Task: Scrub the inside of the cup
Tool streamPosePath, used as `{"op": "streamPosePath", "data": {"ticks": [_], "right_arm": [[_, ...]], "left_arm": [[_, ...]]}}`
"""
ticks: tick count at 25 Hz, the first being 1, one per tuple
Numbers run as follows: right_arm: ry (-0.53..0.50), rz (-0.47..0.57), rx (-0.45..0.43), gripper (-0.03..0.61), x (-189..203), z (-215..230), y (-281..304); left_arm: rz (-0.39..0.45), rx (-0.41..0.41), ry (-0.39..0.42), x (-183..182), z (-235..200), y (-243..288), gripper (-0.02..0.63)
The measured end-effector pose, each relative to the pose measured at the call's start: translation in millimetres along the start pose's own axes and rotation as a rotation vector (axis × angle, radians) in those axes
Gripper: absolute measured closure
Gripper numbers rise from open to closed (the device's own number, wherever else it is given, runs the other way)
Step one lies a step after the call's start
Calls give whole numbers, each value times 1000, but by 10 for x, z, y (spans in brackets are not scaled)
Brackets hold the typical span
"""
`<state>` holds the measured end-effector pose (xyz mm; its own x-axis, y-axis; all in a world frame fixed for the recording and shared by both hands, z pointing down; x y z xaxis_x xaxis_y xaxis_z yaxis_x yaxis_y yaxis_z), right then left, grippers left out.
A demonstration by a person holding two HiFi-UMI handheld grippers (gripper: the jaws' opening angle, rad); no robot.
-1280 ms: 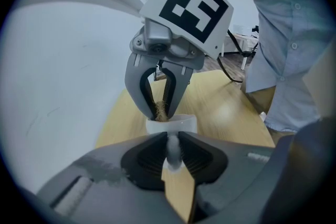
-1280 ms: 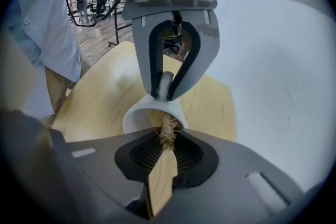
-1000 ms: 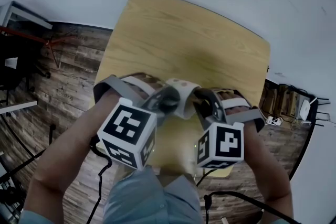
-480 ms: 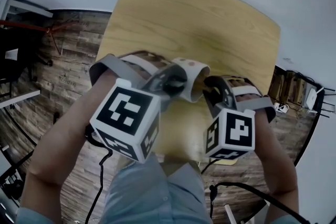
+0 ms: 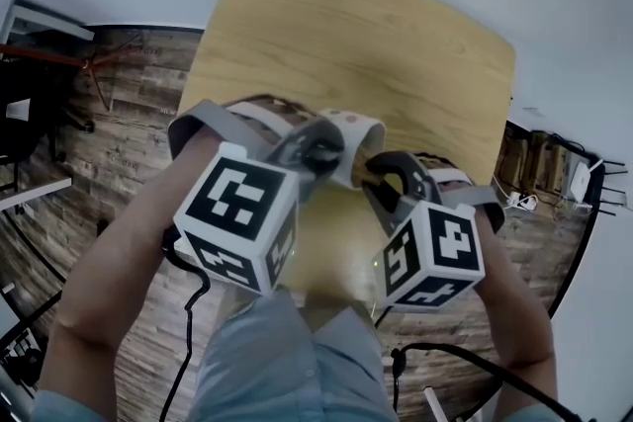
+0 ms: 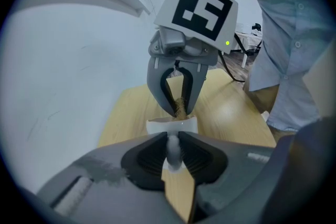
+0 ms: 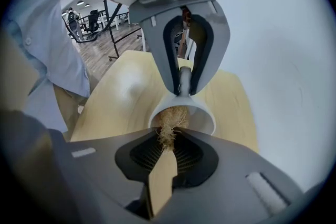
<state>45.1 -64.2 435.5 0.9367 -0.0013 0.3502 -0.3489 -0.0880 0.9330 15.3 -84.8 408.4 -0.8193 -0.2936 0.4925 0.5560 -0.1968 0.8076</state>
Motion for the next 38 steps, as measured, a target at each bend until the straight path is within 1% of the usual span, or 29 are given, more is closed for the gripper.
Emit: {"op": "streamPosePath", "data": {"ticks": [4,12,19,24,27,32,36,38], "right_arm": [[18,14,25,526,-59,76,-95],[22,-15,98,526,-28,246,-224],[17,-29,146,526,60,354,-231],[19,-42,161,526,183,371,-179],[16,-57,163,526,227,356,-141],[24,-78,141,526,334,213,-58],[50,-66,118,526,346,61,8],[64,-52,108,526,325,13,12]], "left_arm": [[-2,10,13,4,20,9,520],[0,14,23,-6,21,-6,520],[-3,10,29,-6,16,-6,520],[-8,4,44,-40,26,9,520],[-9,2,45,-36,22,7,520],[-8,-2,27,-45,20,5,520],[1,-2,-11,-42,26,-10,520],[2,-3,-15,-65,40,-12,520]]}}
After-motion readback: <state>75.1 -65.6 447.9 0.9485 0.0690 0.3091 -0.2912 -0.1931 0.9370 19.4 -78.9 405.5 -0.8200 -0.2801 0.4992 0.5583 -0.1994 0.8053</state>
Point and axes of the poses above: the fingertips, and each gripper's own axes: y forward along the fingers, z to its right, x out of its underside, the point moved 1 cm from there along -y, backward along the fingers, and after that the axes turned 4 degrees about -x, right-handed, at the moved point
